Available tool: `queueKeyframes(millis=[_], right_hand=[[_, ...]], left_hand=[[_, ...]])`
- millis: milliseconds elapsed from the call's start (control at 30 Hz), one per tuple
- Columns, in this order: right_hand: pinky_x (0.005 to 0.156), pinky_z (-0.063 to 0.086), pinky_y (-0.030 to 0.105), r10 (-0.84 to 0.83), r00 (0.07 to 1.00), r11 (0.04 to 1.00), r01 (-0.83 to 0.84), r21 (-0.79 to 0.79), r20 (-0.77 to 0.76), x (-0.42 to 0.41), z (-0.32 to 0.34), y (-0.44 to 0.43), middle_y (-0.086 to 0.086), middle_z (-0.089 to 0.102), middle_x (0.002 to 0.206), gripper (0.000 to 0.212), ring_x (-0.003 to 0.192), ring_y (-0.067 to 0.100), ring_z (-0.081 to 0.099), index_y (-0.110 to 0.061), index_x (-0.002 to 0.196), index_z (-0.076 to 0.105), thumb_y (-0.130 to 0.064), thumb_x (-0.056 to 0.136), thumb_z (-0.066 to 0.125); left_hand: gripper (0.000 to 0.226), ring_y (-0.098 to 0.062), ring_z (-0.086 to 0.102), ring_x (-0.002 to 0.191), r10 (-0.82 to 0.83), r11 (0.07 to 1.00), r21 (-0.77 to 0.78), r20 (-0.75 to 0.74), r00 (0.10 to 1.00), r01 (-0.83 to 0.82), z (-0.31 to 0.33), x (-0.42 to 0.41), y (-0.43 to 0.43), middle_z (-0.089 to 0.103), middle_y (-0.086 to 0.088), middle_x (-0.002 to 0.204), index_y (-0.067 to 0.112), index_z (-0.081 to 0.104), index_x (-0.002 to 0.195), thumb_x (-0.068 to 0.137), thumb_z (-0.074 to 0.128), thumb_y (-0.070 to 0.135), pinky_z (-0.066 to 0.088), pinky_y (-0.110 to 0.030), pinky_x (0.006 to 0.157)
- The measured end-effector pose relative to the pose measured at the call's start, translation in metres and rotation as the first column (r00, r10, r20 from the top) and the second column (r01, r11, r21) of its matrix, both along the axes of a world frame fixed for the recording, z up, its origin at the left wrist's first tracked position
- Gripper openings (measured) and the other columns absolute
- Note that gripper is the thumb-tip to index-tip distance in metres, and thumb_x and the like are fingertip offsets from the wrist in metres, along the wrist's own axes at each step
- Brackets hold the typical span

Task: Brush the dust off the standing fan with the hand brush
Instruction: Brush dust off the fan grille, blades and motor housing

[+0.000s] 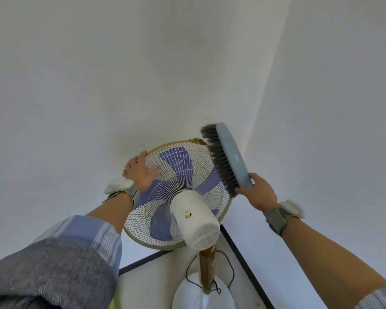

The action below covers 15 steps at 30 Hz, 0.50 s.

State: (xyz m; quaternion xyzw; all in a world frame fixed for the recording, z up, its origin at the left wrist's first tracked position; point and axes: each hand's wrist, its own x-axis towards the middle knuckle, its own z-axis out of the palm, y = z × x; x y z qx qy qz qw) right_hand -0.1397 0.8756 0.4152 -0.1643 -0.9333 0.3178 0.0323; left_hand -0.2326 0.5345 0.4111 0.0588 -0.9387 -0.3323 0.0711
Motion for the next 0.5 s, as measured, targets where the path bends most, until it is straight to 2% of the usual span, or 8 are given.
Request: queueKeyframes(millis=[67,100,167,267,300,367,433,500], right_hand=[[0.083,0.047,0.036,-0.074,0.992,0.988,0.059,-0.14,-0.102,-0.009,0.004,0.001,0.012,0.06,0.132,0.07,0.11,0.034,0.059,-0.012,0.14,0.048,-0.039,0.081,0.075],[0.083,0.047,0.037,-0.079,0.989,0.986,0.058,-0.158,-0.126,-0.012,0.007,0.003,0.012,0.06,0.132,0.07,0.109,0.035,0.06,-0.012,0.139,0.048,-0.04,0.081,0.075],[0.082,0.047,0.037,-0.023,0.993,0.996,0.013,-0.092,-0.112,-0.013,0.012,0.01,0.011,0.059,0.133,0.072,0.11,0.036,0.06,-0.015,0.142,0.044,-0.042,0.082,0.074],[0.079,0.043,0.035,0.077,0.996,0.996,-0.075,0.045,-0.041,-0.009,0.015,0.02,0.009,0.06,0.131,0.07,0.11,0.036,0.06,-0.021,0.141,0.04,-0.042,0.083,0.072],[0.079,0.044,0.035,0.118,0.993,0.99,-0.117,0.084,-0.002,-0.005,0.013,0.024,0.009,0.061,0.129,0.069,0.109,0.035,0.06,-0.022,0.14,0.039,-0.041,0.082,0.071],[0.08,0.048,0.036,0.19,0.979,0.969,-0.199,0.146,0.069,0.004,0.003,0.029,0.008,0.064,0.124,0.067,0.105,0.033,0.062,-0.025,0.138,0.04,-0.042,0.081,0.07],[0.078,0.048,0.034,0.23,0.968,0.952,-0.245,0.18,0.102,0.018,-0.008,0.039,0.007,0.065,0.121,0.068,0.101,0.031,0.063,-0.027,0.137,0.041,-0.044,0.078,0.07],[0.073,0.044,0.031,0.275,0.955,0.941,-0.291,0.175,0.111,0.028,-0.016,0.05,0.005,0.065,0.118,0.068,0.092,0.028,0.06,-0.027,0.136,0.044,-0.045,0.075,0.071]], left_hand=[[0.073,-0.037,0.027,0.141,0.005,1.0,-0.008,0.007,1.0,-0.004,0.003,0.006,0.002,0.031,-0.014,0.155,0.027,0.026,0.152,0.089,0.061,0.036,0.019,-0.049,0.115],[0.073,-0.036,0.027,0.141,0.01,1.0,-0.011,0.008,1.0,-0.01,0.004,0.009,0.004,0.031,-0.014,0.155,0.028,0.026,0.152,0.088,0.062,0.036,0.019,-0.049,0.115],[0.076,-0.036,0.027,0.141,0.017,1.0,-0.012,0.014,1.0,-0.017,0.006,0.017,0.007,0.031,-0.013,0.155,0.029,0.026,0.152,0.086,0.061,0.042,0.019,-0.048,0.115],[0.09,-0.037,0.026,0.142,0.059,0.998,-0.019,0.022,0.998,-0.058,0.014,0.031,0.009,0.029,-0.014,0.156,0.032,0.025,0.153,0.069,0.048,0.057,0.02,-0.048,0.115],[0.092,-0.037,0.026,0.142,0.084,0.996,-0.022,0.023,0.996,-0.084,0.016,0.037,0.011,0.028,-0.015,0.156,0.031,0.026,0.153,0.066,0.046,0.056,0.02,-0.047,0.115],[0.085,-0.037,0.026,0.142,0.154,0.988,-0.033,0.002,0.988,-0.153,0.015,0.05,0.017,0.029,-0.016,0.155,0.029,0.029,0.152,0.074,0.052,0.053,0.023,-0.047,0.114],[0.071,-0.038,0.03,0.138,0.276,0.959,-0.043,-0.064,0.959,-0.279,0.012,0.066,0.03,0.032,-0.018,0.153,0.025,0.035,0.149,0.085,0.061,0.04,0.029,-0.049,0.111],[0.063,-0.039,0.034,0.134,0.394,0.915,-0.049,-0.117,0.912,-0.402,0.009,0.087,0.046,0.035,-0.02,0.149,0.018,0.042,0.144,0.086,0.062,0.031,0.033,-0.049,0.106]])
